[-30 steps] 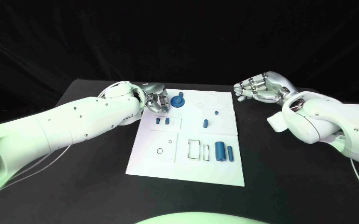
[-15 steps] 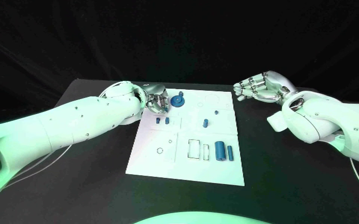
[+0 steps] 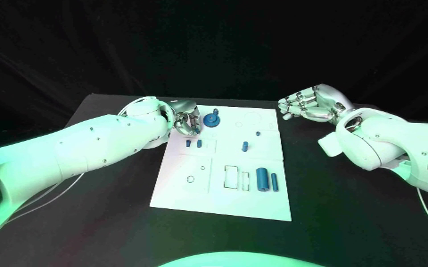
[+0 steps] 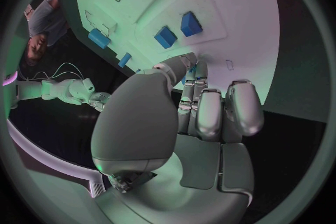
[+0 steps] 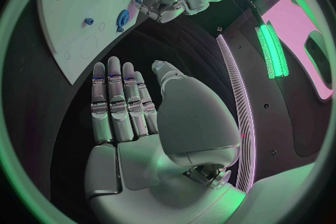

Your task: Assemble the parts on the task board

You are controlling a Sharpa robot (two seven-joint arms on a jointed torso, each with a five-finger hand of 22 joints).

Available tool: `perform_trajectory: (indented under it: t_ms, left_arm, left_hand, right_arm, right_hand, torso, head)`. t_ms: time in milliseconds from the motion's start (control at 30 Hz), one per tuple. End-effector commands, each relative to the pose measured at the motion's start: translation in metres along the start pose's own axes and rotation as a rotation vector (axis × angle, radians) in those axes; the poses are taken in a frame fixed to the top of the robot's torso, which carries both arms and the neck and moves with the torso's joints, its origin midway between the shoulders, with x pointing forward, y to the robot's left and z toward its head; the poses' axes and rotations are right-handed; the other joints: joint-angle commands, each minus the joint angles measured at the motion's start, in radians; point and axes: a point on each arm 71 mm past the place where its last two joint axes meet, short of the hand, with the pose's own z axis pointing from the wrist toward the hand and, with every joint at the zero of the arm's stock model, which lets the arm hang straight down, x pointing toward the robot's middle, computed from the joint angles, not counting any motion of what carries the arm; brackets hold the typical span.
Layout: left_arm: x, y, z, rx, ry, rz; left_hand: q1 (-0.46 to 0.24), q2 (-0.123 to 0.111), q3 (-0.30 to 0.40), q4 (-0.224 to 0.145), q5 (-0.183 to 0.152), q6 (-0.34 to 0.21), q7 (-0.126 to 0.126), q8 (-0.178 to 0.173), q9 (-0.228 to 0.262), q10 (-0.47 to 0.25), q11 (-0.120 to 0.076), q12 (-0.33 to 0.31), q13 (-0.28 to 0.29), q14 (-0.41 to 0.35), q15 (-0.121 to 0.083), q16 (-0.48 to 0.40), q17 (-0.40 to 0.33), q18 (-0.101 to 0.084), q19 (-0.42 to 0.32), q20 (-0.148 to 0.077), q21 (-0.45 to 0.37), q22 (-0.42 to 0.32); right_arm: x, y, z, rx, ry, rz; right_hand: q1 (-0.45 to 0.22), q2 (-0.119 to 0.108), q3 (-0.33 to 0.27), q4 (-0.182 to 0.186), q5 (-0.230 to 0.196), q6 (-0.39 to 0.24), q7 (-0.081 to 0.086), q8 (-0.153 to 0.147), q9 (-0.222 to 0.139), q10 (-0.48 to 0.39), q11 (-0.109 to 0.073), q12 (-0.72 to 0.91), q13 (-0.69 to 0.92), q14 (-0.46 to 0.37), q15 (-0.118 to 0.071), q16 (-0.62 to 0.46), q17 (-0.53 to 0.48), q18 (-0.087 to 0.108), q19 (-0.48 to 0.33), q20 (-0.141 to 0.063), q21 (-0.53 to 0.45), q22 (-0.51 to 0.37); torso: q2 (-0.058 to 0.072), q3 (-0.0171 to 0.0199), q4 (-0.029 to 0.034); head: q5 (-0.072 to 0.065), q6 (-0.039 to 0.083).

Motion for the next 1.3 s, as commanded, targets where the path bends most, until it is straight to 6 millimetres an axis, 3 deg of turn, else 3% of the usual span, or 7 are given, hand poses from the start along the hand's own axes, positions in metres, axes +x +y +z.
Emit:
perform_trajectory:
  t_ms: [33,733,1300]
  left_arm:
    - [0.0016,-0.0014,0.0006,0.003,0.017,0.015]
    - [0.0049,-0.0009,0.0016,0.005,0.013,0.004]
    - [0.0037,0.0049,0.0005,-0.020,0.004,0.000]
  left_hand:
    - [-0.012,0.002,-0.010,0.000,-0.007,0.006,-0.001,-0.003,0.002,0.007,0.001,-0.005,0.002,0.004,-0.008,0.005,-0.001,-0.019,0.000,0.000,0.001,0.000]
    - [-0.023,-0.002,-0.020,-0.002,-0.007,-0.005,0.003,-0.019,-0.003,0.005,0.003,-0.019,0.004,0.003,-0.007,0.005,-0.005,-0.018,-0.003,-0.001,-0.003,-0.005]
    - [-0.039,-0.012,-0.029,-0.006,-0.004,-0.091,0.021,-0.102,-0.040,0.012,0.016,-0.050,0.013,-0.001,0.003,0.008,-0.017,-0.018,-0.007,0.006,-0.007,-0.008]
  right_arm:
    - [0.0009,0.0011,0.0003,-0.013,0.006,-0.004]
    - [0.0008,0.0010,-0.0001,-0.012,0.006,-0.003]
    - [0.0004,0.0007,-0.0002,-0.009,0.005,-0.005]
  right_hand:
    - [0.006,-0.002,0.002,-0.001,0.006,-0.003,0.001,0.000,-0.001,-0.007,0.000,0.005,-0.001,-0.005,-0.001,0.000,-0.001,0.008,-0.006,0.002,0.005,-0.001]
    - [0.006,-0.002,0.002,-0.001,0.006,-0.003,0.001,0.000,-0.001,-0.007,0.000,0.005,-0.001,-0.005,-0.001,0.000,-0.001,0.008,-0.006,0.002,0.005,-0.001]
    - [0.005,-0.001,0.003,-0.001,0.007,-0.003,0.001,0.000,-0.001,-0.007,0.000,0.006,-0.002,-0.005,-0.001,0.000,-0.003,0.008,-0.005,0.002,0.006,-0.006]
  torso:
    - [0.000,0.0002,0.0007]
    - [0.000,0.0007,0.0003]
    - [0.000,0.0004,-0.0002]
  head:
    - [-0.001,0.000]
    - [-0.002,-0.002]
    - [-0.003,0.000]
